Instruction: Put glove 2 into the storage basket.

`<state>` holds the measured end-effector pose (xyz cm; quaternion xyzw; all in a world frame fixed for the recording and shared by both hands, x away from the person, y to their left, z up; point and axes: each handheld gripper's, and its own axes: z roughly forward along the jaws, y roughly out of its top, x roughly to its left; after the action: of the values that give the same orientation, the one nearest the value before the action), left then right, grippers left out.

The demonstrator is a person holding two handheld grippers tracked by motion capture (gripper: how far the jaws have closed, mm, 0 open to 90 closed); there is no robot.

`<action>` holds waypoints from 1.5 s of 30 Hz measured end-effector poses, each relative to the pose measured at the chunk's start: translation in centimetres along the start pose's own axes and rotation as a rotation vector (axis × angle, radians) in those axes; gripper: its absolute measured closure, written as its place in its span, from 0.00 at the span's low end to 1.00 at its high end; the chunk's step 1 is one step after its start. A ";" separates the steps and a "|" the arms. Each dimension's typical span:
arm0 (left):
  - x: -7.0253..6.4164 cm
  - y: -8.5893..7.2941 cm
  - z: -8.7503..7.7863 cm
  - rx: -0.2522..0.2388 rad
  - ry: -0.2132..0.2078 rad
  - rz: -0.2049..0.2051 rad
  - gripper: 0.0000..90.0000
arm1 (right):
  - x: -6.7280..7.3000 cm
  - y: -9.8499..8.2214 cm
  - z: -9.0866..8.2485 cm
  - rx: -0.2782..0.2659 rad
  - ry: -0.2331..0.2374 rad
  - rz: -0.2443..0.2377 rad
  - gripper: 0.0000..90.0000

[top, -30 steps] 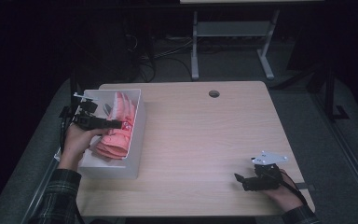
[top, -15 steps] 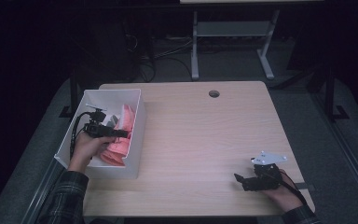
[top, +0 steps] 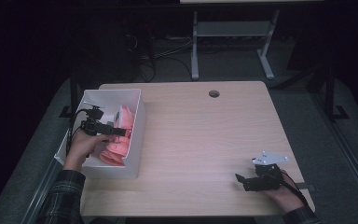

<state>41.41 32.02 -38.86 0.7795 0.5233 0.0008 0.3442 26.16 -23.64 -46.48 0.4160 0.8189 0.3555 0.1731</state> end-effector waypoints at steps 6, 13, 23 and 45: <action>-0.2 0.8 -2.1 -0.052 0.029 0.003 0.19 | -0.2 0.1 0.0 -0.008 0.006 0.005 0.11; -1.5 1.5 -3.9 -0.092 0.045 0.040 0.19 | 0.1 0.1 0.1 -0.004 0.019 -0.007 0.11; -6.3 3.4 -5.9 -0.182 0.013 0.157 0.19 | 0.4 0.3 0.3 0.005 0.017 -0.013 0.11; -17.2 3.7 -2.1 -0.182 -0.097 0.377 0.19 | 0.5 0.2 0.4 -0.003 0.023 -0.021 0.11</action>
<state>35.87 18.31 -29.14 0.8285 0.3486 0.0749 0.4317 26.19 -22.98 -46.58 0.4030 0.8245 0.3599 0.1680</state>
